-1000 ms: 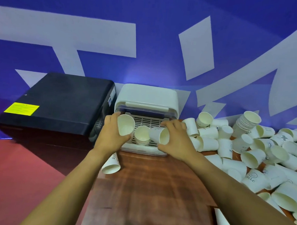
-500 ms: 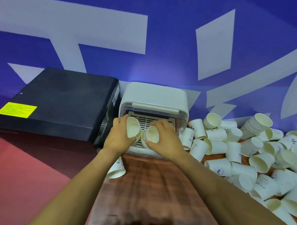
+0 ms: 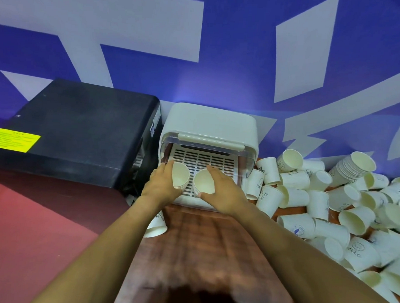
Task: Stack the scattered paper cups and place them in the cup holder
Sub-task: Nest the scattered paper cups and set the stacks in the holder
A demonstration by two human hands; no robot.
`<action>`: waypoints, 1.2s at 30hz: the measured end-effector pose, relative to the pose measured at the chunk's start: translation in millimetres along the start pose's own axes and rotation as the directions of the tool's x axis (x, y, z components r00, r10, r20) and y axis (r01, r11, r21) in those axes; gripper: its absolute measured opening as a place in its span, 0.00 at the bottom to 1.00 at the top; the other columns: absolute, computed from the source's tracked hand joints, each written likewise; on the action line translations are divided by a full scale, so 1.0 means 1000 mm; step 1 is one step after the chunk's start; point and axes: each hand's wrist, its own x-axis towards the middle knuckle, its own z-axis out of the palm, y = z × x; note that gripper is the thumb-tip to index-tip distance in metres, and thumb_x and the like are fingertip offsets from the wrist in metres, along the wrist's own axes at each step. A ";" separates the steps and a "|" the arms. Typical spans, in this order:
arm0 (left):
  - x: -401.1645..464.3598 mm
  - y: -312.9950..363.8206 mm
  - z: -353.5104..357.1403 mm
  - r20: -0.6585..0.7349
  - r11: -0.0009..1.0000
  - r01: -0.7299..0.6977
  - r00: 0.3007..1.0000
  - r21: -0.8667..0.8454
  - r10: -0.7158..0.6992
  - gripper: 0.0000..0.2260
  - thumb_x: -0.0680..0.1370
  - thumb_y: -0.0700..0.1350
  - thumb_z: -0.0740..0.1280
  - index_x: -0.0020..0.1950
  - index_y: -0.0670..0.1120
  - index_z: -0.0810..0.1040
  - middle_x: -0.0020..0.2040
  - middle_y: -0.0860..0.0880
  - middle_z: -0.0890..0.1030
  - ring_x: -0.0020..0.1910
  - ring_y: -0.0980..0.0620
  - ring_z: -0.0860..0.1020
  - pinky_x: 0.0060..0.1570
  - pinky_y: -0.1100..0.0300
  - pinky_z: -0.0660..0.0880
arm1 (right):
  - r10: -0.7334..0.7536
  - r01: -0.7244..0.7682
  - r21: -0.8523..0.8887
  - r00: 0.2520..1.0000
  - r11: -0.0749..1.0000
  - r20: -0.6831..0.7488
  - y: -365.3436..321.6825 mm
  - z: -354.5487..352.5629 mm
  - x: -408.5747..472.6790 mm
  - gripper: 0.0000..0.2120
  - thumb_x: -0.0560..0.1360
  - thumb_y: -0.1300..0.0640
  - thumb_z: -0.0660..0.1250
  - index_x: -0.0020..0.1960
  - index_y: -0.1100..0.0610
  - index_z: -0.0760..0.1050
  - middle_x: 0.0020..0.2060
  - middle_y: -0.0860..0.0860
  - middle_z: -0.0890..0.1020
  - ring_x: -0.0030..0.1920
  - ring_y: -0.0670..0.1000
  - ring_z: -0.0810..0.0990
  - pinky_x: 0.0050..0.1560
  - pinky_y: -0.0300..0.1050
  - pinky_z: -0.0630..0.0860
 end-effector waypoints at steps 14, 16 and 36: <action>-0.091 0.041 0.030 -0.096 0.935 -0.341 0.938 -0.097 0.332 0.31 0.72 0.46 0.71 0.73 0.50 0.62 0.72 0.49 0.64 0.71 0.49 0.62 0.71 0.53 0.62 | 0.178 -0.149 0.175 0.971 0.973 -0.159 0.096 -0.025 -0.116 0.26 0.75 0.51 0.67 0.71 0.52 0.65 0.65 0.53 0.72 0.60 0.52 0.73 0.61 0.47 0.71; -0.106 0.049 0.043 -0.038 0.908 -0.406 0.914 -0.105 0.405 0.30 0.73 0.48 0.70 0.73 0.50 0.63 0.71 0.49 0.65 0.71 0.49 0.63 0.71 0.54 0.62 | 0.220 -0.183 0.192 0.956 0.964 -0.193 0.112 -0.025 -0.142 0.24 0.75 0.53 0.68 0.69 0.53 0.67 0.63 0.54 0.73 0.61 0.52 0.73 0.61 0.43 0.69; -0.260 0.086 0.220 0.606 0.836 -0.525 0.720 0.158 0.337 0.45 0.65 0.63 0.71 0.76 0.53 0.54 0.73 0.50 0.58 0.72 0.46 0.57 0.70 0.53 0.60 | 0.418 -0.422 -0.049 0.905 0.905 -0.076 0.182 0.026 -0.279 0.27 0.74 0.47 0.66 0.69 0.55 0.65 0.69 0.54 0.66 0.63 0.57 0.71 0.55 0.51 0.74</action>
